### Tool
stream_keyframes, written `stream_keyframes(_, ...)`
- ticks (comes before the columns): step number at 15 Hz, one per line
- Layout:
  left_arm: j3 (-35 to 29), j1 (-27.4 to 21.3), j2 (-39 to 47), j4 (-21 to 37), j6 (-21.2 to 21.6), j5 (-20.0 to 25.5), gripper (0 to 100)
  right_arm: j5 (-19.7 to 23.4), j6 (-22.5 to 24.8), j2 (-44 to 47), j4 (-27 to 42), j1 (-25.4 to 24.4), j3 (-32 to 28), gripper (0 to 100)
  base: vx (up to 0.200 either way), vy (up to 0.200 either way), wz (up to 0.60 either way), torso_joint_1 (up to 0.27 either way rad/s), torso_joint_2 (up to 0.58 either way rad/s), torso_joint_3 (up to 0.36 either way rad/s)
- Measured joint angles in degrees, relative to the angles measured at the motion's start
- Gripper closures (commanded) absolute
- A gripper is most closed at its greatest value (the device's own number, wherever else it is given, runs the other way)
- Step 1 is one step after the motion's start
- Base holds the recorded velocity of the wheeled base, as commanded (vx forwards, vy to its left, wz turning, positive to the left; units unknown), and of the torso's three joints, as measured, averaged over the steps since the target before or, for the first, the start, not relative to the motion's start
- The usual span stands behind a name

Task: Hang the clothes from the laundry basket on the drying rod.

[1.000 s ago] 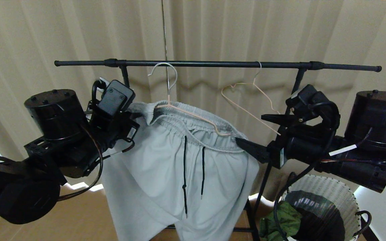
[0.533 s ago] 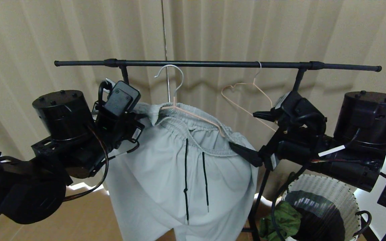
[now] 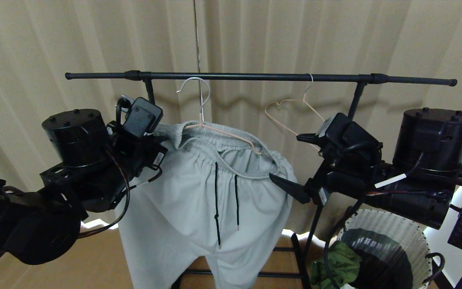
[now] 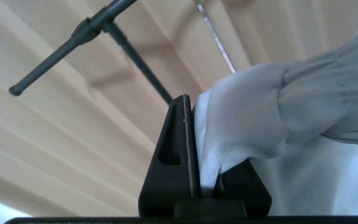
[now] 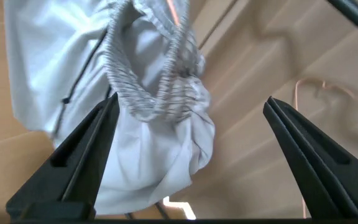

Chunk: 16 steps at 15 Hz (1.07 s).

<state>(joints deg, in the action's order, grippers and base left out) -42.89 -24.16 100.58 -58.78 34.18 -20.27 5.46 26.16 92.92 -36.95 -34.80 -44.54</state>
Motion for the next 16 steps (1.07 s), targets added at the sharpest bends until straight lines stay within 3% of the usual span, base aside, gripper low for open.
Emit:
stream_keyframes(4,0.06,-0.74,0.51,-0.06,0.0,0.22,100,-0.89,1.58,1.71,0.41,-0.55,-3.8,0,0.0,0.0,0.0,0.0,0.0,0.0)
stream_keyframes(8,0.3,-1.99,0.51,-0.15,-0.09,0.29,100,-5.46,5.42,7.5,0.5,-0.61,-10.13,0,0.0,0.0,0.0,0.0,0.0,0.0)
stream_keyframes(14,0.72,-4.3,0.43,-0.15,-0.09,0.33,100,-8.06,6.08,14.43,0.28,-1.83,-15.98,0,0.0,0.0,0.0,0.0,0.0,0.0)
stream_keyframes(15,0.77,-4.44,0.4,-0.22,-0.09,0.33,100,-8.08,6.08,14.85,0.2,-1.88,-16.12,100,0.0,0.0,0.0,0.0,0.0,0.0)
stream_keyframes(16,0.8,-4.55,0.38,-0.22,-0.09,0.33,100,-8.11,6.08,15.19,0.13,-1.88,-16.18,100,0.0,0.0,0.0,0.0,0.0,0.0)
